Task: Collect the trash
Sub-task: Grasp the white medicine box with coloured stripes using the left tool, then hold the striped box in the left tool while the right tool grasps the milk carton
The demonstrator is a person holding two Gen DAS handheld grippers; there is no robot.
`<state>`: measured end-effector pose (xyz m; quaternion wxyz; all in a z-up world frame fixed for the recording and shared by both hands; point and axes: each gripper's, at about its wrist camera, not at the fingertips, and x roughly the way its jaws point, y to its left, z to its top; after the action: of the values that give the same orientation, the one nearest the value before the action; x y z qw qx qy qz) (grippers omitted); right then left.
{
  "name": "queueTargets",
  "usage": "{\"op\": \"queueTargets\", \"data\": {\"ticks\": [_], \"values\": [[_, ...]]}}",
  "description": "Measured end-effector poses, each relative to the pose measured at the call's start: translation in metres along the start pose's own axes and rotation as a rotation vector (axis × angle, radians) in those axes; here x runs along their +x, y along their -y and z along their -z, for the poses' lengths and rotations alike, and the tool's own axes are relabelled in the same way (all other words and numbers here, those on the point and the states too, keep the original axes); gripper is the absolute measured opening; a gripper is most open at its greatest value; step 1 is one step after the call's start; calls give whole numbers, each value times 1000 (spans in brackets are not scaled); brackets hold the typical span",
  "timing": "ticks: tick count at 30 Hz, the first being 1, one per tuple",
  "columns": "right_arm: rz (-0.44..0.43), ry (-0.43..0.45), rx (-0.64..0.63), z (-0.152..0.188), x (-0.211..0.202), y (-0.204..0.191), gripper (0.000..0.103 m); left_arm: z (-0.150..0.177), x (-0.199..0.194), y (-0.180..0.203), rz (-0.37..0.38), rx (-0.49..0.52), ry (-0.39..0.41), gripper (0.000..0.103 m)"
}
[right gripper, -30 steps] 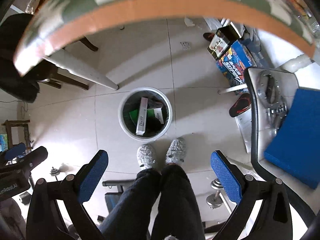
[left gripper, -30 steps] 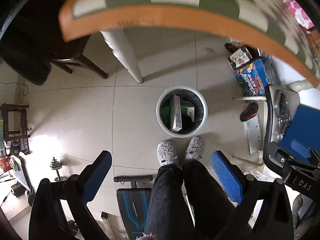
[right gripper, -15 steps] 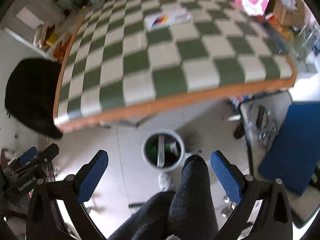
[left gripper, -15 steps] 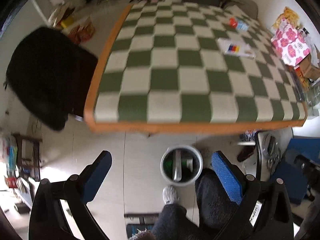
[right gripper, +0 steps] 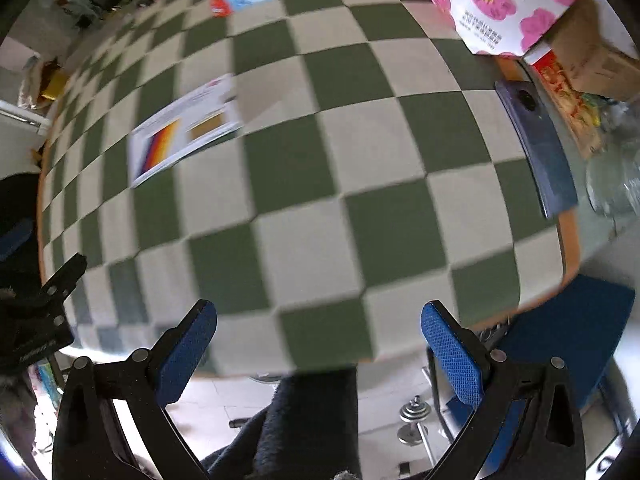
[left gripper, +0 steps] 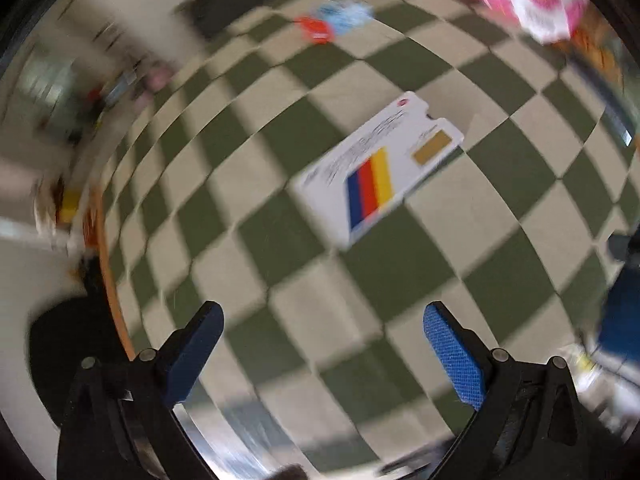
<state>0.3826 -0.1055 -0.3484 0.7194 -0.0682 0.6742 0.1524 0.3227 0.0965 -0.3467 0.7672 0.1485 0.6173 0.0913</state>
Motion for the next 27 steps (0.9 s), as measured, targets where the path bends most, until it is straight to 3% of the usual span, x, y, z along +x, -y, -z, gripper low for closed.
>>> {"op": "queueTargets", "data": {"ticks": [4,8,12,17,20,22,23,25,27], "values": [[-8,-51,28,-50,21,26,103,-55,36,17,14,214,-54,102],[-8,-71,53,-97,33,49,103,-89,59,28,90,377,-101,101],[-12,-90,65,-124,38,60,103,-103,72,35,208,445,-162,101],[-12,-98,65,-149,43,64,103,-108,75,36,298,446,-189,83],[-25,-95,67,-164,42,63,103,-111,74,23,329,341,-195,82],[-38,-89,59,-175,40,59,103,-110,76,10,311,223,-203,82],[-42,-83,47,-183,38,54,103,-109,75,0,296,133,-198,82],[-55,-66,25,-201,33,44,103,-105,74,-33,261,-144,-201,82],[-76,-35,9,-224,26,25,103,-95,72,-67,287,-418,-186,82]]}}
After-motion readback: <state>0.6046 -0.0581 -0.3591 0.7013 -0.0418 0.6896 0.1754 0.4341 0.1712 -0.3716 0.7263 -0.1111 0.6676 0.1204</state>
